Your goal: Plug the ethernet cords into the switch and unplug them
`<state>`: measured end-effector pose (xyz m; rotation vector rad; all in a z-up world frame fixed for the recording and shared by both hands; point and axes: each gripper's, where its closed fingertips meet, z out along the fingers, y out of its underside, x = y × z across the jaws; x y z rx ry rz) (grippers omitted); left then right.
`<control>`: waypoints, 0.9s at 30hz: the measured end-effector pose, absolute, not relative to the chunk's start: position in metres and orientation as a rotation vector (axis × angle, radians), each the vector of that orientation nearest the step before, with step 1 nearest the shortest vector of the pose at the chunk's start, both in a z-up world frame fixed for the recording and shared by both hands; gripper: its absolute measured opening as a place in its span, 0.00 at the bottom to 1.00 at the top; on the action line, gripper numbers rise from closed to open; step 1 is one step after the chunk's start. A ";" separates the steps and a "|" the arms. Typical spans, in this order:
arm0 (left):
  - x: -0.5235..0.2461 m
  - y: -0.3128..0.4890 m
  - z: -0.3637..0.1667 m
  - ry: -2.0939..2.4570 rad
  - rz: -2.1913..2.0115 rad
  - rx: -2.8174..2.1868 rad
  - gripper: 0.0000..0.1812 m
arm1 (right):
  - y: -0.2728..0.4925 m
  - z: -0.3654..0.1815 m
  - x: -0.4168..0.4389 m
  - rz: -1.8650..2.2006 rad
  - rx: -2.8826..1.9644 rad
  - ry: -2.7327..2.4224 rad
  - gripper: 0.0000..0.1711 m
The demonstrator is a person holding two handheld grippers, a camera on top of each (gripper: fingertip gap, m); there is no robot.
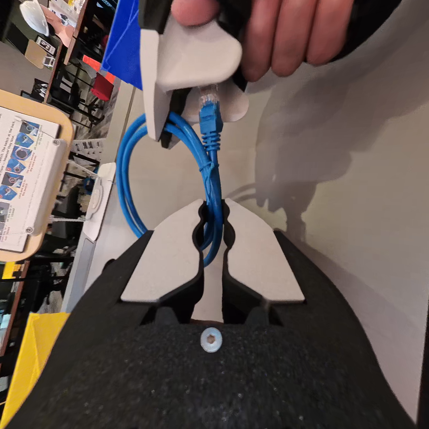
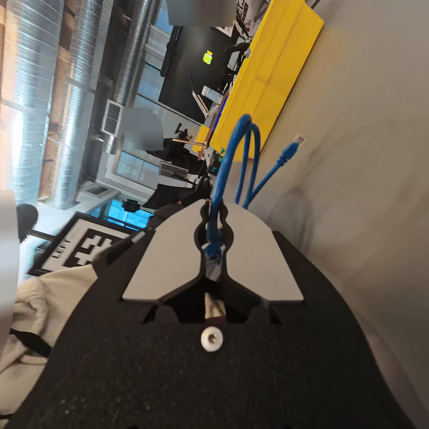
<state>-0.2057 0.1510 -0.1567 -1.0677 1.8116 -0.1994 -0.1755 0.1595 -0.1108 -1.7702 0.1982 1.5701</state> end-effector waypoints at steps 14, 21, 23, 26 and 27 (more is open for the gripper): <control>-0.212 0.156 -0.153 1.804 -0.334 -1.176 0.06 | 0.140 -0.118 -0.192 1.022 -1.883 -0.446 0.14; -0.211 0.161 -0.140 1.723 -0.261 -1.082 0.08 | 0.146 -0.116 -0.185 1.115 -1.887 -0.303 0.10; -0.211 0.158 -0.139 1.726 -0.270 -1.069 0.06 | 0.147 -0.116 -0.181 1.155 -1.878 -0.264 0.10; -0.210 0.158 -0.135 1.713 -0.274 -1.076 0.06 | 0.149 -0.115 -0.178 1.183 -1.864 -0.220 0.10; -0.210 0.158 -0.133 1.703 -0.282 -1.074 0.06 | 0.150 -0.114 -0.176 1.168 -1.863 -0.209 0.10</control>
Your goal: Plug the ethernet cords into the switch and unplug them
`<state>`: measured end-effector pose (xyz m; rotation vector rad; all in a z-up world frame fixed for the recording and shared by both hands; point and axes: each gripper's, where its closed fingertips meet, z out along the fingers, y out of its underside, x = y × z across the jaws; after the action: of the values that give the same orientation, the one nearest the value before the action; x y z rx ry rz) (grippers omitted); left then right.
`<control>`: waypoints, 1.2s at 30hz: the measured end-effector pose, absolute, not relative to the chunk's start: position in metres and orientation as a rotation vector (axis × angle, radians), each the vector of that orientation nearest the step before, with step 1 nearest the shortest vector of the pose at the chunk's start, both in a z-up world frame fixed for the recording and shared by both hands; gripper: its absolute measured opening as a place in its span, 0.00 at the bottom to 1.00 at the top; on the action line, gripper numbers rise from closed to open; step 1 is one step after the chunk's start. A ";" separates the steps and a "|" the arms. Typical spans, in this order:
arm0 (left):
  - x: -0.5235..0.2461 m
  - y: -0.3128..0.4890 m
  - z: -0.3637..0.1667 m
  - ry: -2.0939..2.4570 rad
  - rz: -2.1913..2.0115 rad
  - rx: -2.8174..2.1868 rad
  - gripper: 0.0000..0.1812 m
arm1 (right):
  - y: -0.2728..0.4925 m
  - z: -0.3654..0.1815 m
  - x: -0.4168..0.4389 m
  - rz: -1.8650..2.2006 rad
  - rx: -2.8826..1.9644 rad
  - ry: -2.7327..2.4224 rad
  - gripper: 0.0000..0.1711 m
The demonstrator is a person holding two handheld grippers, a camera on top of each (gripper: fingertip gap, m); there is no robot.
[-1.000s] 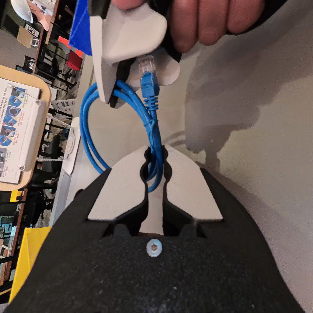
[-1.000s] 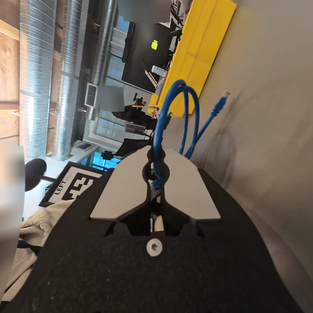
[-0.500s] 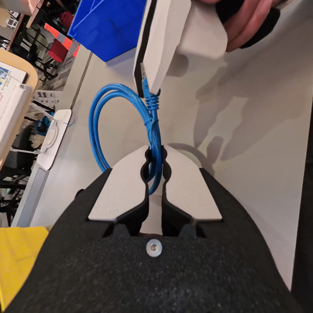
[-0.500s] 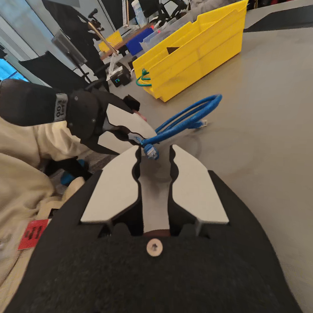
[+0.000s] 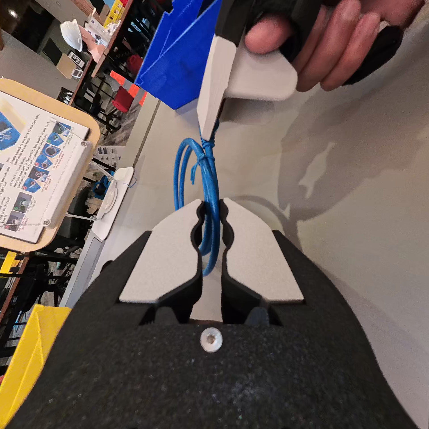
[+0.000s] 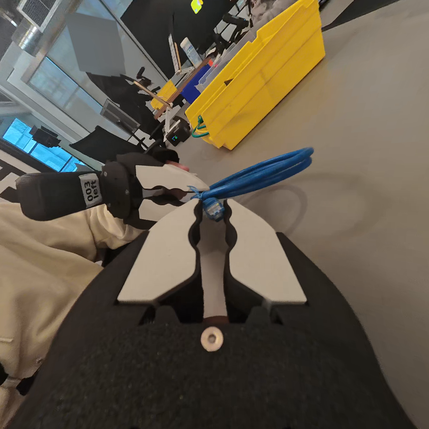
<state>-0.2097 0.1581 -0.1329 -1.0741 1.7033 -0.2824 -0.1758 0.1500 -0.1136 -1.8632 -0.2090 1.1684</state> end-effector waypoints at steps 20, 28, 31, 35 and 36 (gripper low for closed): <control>-0.214 0.153 -0.130 1.748 -0.285 -1.008 0.03 | 0.167 -0.111 -0.129 0.857 -1.893 -0.058 0.08; -0.221 0.156 -0.130 1.774 -0.317 -0.988 0.03 | 0.163 -0.087 -0.101 0.662 -1.853 -0.089 0.08; -0.223 0.159 -0.143 1.800 -0.266 -0.990 0.03 | 0.162 -0.099 -0.110 0.702 -1.879 -0.092 0.07; -0.221 0.159 -0.153 1.835 -0.175 -0.977 0.03 | 0.161 -0.107 -0.106 0.683 -1.934 -0.130 0.08; -0.222 0.158 -0.157 1.852 -0.170 -0.989 0.03 | 0.160 -0.108 -0.107 0.681 -1.944 -0.147 0.08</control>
<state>-0.2218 0.1580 -0.1574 -0.9886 1.8521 -0.1698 -0.1070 0.1600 -0.1085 -1.9441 -0.1474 0.6809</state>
